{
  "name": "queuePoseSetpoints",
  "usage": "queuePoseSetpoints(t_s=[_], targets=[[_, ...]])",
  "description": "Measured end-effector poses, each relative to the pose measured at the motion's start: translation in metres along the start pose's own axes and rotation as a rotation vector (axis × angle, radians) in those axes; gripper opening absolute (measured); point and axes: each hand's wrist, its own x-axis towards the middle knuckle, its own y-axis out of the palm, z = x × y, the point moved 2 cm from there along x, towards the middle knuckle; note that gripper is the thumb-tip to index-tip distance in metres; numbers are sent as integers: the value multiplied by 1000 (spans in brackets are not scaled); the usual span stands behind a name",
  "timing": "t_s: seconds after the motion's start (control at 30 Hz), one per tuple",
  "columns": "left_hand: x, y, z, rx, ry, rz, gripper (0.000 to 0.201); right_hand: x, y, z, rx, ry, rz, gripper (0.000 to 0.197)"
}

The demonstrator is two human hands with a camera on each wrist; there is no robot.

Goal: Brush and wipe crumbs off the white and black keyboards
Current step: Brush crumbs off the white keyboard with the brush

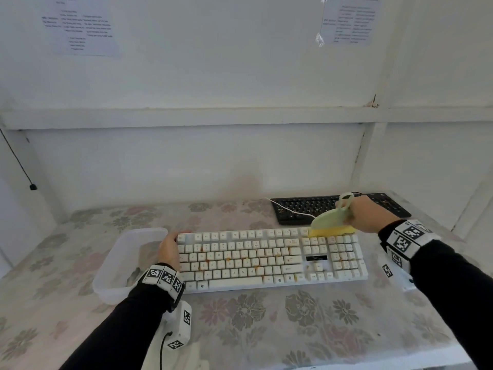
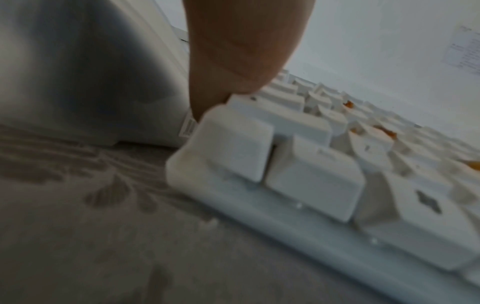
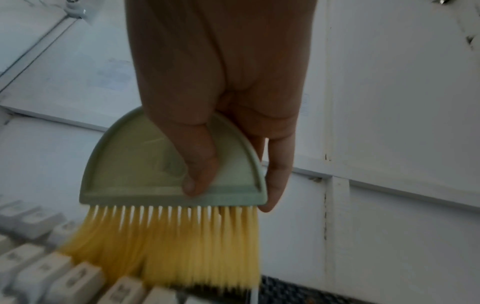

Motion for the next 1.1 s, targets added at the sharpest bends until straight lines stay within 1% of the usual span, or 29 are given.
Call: queuePoseSetpoints(t_s=[0.07, 0.13, 0.2, 0.27, 0.33, 0.43, 0.5, 0.6, 0.73, 0.83, 0.97, 1.03, 1.1], targets=[[-2, 1, -1, -9, -10, -2, 29, -1, -8, 5, 14, 12, -15, 24], [-5, 1, -3, -14, -21, -9, 28, -1, -15, 19, 52, -10, -43, 21], [-6, -1, -2, -14, -16, -21, 27, -2, -20, 39, 128, -66, -59, 15], [-7, 0, -2, -6, -11, -18, 27, 0, -19, 64, 218, -138, -76, 14], [-7, 0, -1, 0, 12, -2, 28, 6, -10, 89, 250, -224, -92, 13], [-7, 1, -1, 1, 36, 7, 28, 10, 7, 119, 287, -276, -62, 22], [-8, 1, -1, 5, 47, 11, 28, 12, 15, 126, 269, -286, -47, 25], [-8, 1, -2, 5, 49, 8, 27, 14, 18, 112, 258, -238, -44, 25], [-6, 1, -1, 5, 49, -1, 27, 14, 25, 70, 221, -152, -7, 27], [-5, 0, -1, 9, 55, -4, 29, 12, 30, 31, 231, -81, -10, 18], [-4, 0, -1, 4, 70, -10, 29, 7, 27, -13, 172, 11, -17, 24], [-6, 1, -1, -4, 65, -9, 29, 3, 22, -22, 131, 34, -26, 21], [-6, 1, -1, -10, 62, -7, 28, -2, 12, -21, 116, 42, -44, 16]])
